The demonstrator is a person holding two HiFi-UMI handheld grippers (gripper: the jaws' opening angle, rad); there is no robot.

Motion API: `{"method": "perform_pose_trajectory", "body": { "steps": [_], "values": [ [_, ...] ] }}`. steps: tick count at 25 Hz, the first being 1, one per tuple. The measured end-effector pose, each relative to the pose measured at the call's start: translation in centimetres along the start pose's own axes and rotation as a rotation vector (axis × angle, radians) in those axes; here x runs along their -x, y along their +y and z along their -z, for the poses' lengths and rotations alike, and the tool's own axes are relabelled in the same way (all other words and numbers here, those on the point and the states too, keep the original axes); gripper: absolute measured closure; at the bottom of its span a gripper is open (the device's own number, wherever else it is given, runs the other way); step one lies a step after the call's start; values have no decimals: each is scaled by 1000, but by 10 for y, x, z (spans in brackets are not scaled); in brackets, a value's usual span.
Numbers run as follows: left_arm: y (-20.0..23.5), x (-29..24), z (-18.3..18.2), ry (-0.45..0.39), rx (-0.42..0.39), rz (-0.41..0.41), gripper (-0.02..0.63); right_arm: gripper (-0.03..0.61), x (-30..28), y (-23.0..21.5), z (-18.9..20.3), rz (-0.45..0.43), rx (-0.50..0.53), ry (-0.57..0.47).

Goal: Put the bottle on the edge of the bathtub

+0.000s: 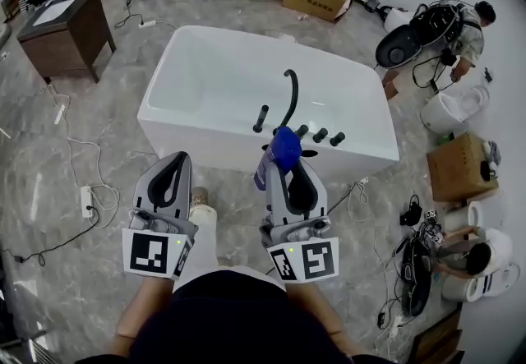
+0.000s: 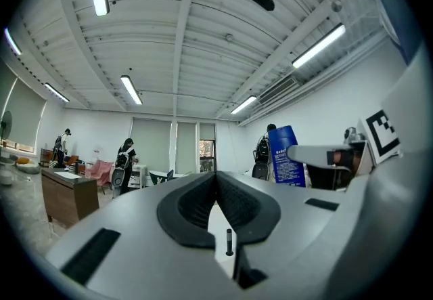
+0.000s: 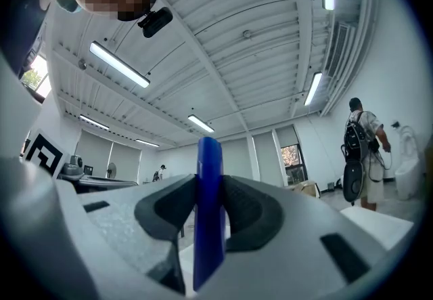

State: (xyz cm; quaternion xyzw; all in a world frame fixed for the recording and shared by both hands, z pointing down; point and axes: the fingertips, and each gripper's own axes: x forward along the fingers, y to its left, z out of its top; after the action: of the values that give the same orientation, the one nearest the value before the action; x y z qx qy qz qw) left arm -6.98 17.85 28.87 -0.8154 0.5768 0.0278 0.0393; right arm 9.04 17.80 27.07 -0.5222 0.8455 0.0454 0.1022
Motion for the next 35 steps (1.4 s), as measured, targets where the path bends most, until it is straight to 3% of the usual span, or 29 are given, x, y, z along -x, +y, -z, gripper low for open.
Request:
{"method": "perform_pose_trajectory", "body": {
  "steps": [8,21,35],
  "values": [
    [44,-103,18,13,6,83,612,451,-96,-33,27,62,6,10],
    [136,-293,-8,-75,-44,194,612,451,-276,-101,44,192,17,-17],
    [155,-362,24,-1,7,261,612,451,-334,-131,71,243,26,35]
  ]
}}
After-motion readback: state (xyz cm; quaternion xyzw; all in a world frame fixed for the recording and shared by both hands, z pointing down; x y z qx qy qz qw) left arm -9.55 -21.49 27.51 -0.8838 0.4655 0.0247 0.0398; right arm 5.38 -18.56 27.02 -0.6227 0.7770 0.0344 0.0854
